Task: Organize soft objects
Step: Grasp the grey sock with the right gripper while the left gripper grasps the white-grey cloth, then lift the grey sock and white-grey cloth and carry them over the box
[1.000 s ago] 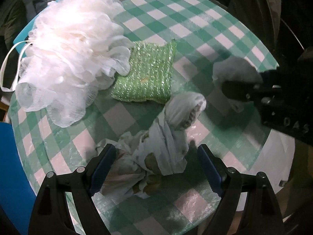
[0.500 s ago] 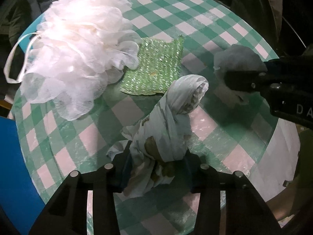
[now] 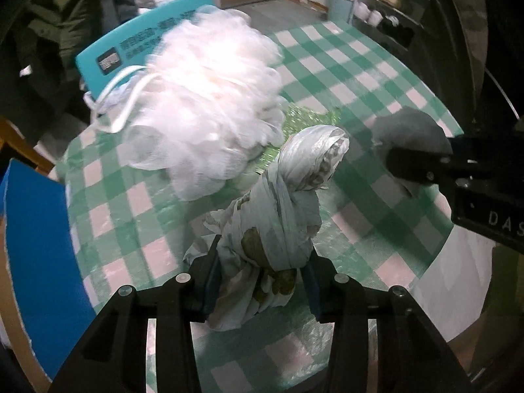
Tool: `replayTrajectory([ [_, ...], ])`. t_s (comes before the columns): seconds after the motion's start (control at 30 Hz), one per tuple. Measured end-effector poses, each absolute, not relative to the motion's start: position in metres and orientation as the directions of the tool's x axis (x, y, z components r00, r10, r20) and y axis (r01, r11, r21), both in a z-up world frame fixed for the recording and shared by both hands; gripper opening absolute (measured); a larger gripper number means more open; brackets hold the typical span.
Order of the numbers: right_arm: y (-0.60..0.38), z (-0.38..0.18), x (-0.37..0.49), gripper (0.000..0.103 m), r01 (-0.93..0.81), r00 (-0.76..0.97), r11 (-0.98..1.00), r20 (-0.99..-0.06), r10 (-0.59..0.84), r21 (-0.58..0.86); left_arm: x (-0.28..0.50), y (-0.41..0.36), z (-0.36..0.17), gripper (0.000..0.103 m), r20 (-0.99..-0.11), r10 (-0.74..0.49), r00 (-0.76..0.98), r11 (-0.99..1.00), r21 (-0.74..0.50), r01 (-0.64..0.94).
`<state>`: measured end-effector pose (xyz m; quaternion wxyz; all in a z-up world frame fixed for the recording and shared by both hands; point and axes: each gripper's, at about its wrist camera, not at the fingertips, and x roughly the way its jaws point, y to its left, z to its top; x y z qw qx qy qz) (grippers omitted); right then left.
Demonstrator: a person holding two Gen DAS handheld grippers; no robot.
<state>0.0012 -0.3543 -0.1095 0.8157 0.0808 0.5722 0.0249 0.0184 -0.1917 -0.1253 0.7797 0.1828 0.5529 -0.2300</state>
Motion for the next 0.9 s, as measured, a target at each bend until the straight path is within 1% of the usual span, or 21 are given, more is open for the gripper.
replayTrajectory([
  [0.17, -0.345, -0.096, 0.001, 0.028, 0.029, 0.372, 0.985, -0.917, 0.145, 0.168, 0.022, -0.179, -0.109, 0.044, -0.942, -0.168, 0.292, 0.858, 0.006, 0.514],
  [0.4, -0.332, -0.078, 0.000, 0.028, -0.009, 0.405, 0.985, -0.900, 0.161, 0.172, 0.018, -0.168, -0.085, 0.044, -0.923, -0.172, 0.345, 0.870, 0.022, 0.493],
  [0.53, -0.324, -0.066, 0.000, 0.028, -0.030, 0.425, 0.983, -0.888, 0.175, 0.179, 0.016, -0.163, -0.075, 0.044, -0.910, -0.158, 0.382, 0.873, 0.052, 0.486],
  [0.7, -0.314, -0.055, -0.001, 0.028, -0.057, 0.442, 0.981, -0.876, 0.192, 0.186, 0.014, -0.149, -0.063, 0.044, -0.899, -0.167, 0.405, 0.887, 0.042, 0.460],
  [0.8, -0.308, -0.050, -0.001, 0.028, -0.070, 0.450, 0.980, -0.871, 0.199, 0.188, 0.012, -0.143, -0.056, 0.044, -0.886, -0.155, 0.436, 0.888, 0.069, 0.455],
  [0.9, -0.302, -0.046, -0.001, 0.028, -0.083, 0.457, 0.978, -0.865, 0.206, 0.189, 0.012, -0.135, -0.052, 0.044, -0.886, -0.165, 0.433, 0.895, 0.051, 0.444],
])
